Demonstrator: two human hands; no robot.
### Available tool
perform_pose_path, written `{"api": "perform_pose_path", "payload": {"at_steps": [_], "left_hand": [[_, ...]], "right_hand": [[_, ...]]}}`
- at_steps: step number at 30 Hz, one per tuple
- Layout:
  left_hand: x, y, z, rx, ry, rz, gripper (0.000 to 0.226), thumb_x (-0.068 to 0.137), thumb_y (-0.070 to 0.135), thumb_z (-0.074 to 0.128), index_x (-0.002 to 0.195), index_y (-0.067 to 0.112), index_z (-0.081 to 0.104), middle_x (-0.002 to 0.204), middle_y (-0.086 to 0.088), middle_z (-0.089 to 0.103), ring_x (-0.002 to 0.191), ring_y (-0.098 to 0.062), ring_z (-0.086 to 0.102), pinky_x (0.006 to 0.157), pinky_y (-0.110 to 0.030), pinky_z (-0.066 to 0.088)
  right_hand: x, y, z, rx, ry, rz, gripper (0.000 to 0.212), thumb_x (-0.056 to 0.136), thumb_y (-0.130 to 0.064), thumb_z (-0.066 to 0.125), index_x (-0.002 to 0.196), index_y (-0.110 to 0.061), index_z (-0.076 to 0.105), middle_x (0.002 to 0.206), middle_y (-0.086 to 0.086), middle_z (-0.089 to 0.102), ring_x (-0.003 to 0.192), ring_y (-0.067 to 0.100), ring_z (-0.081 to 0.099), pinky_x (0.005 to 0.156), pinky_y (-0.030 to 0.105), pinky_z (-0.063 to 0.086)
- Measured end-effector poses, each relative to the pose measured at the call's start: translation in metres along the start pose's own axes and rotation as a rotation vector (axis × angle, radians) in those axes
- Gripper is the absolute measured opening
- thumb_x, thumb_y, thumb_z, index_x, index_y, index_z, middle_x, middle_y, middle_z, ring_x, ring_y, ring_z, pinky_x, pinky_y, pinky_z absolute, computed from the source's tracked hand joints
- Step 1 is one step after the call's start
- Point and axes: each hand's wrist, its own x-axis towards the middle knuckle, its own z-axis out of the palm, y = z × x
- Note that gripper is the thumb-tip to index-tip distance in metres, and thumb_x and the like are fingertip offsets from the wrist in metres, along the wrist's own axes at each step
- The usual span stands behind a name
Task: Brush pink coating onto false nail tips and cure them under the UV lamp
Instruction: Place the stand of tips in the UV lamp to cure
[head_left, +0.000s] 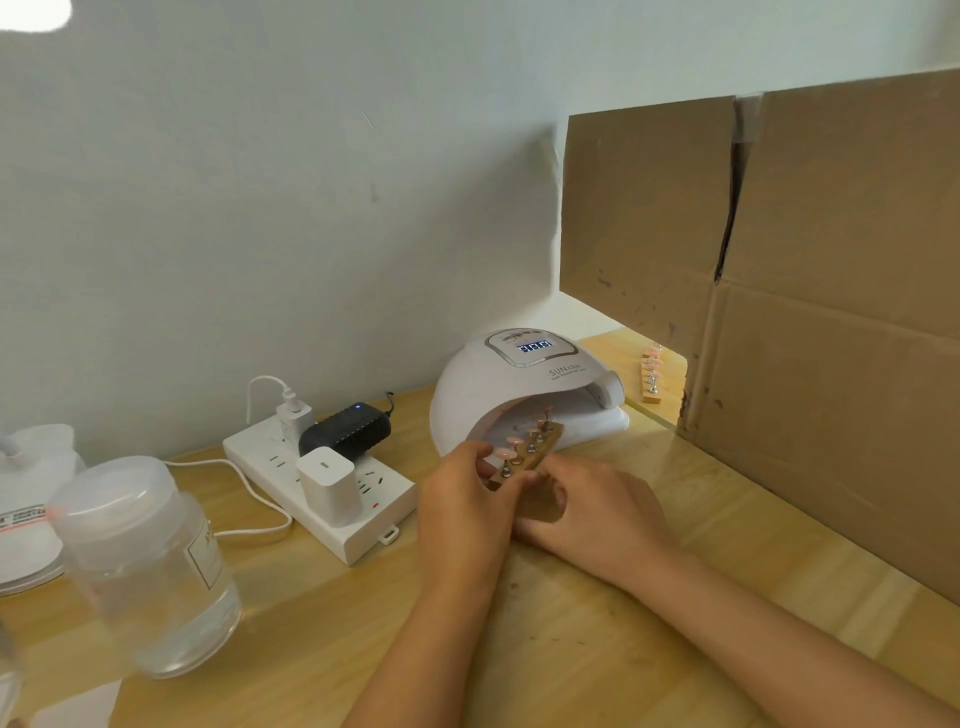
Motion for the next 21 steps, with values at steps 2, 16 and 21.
{"api": "perform_pose_path", "payload": {"at_steps": [2,16,21], "left_hand": [[0.0,0.001,0.001,-0.028,-0.008,0.0,0.041,0.068,0.029,0.079,0.104,0.019,0.061,0.073,0.013,0.054,0.073,-0.008,0.054,0.068,-0.024,0.045],[0.0,-0.001,0.004,-0.134,-0.085,0.071,0.028,0.081,0.011,0.064,0.108,0.015,0.06,0.082,0.017,0.057,0.08,0.008,0.054,0.07,-0.001,0.041],[0.0,0.0,0.003,-0.162,-0.08,0.056,0.026,0.083,0.007,0.06,0.109,0.014,0.06,0.084,0.012,0.059,0.081,0.003,0.057,0.073,-0.004,0.042]], "right_hand": [[0.004,0.0,0.003,0.024,0.022,0.024,0.027,0.068,-0.063,0.053,0.076,-0.039,0.043,0.057,-0.016,0.037,0.063,0.004,0.041,0.048,0.017,0.024],[0.032,0.019,0.01,0.0,0.043,0.135,0.024,0.085,-0.05,0.054,0.09,-0.027,0.053,0.071,-0.015,0.042,0.08,0.014,0.055,0.058,0.024,0.03],[0.05,0.021,0.01,0.031,0.06,0.192,0.02,0.087,-0.044,0.054,0.089,-0.024,0.051,0.085,-0.007,0.055,0.091,0.019,0.059,0.063,0.025,0.034]]}}
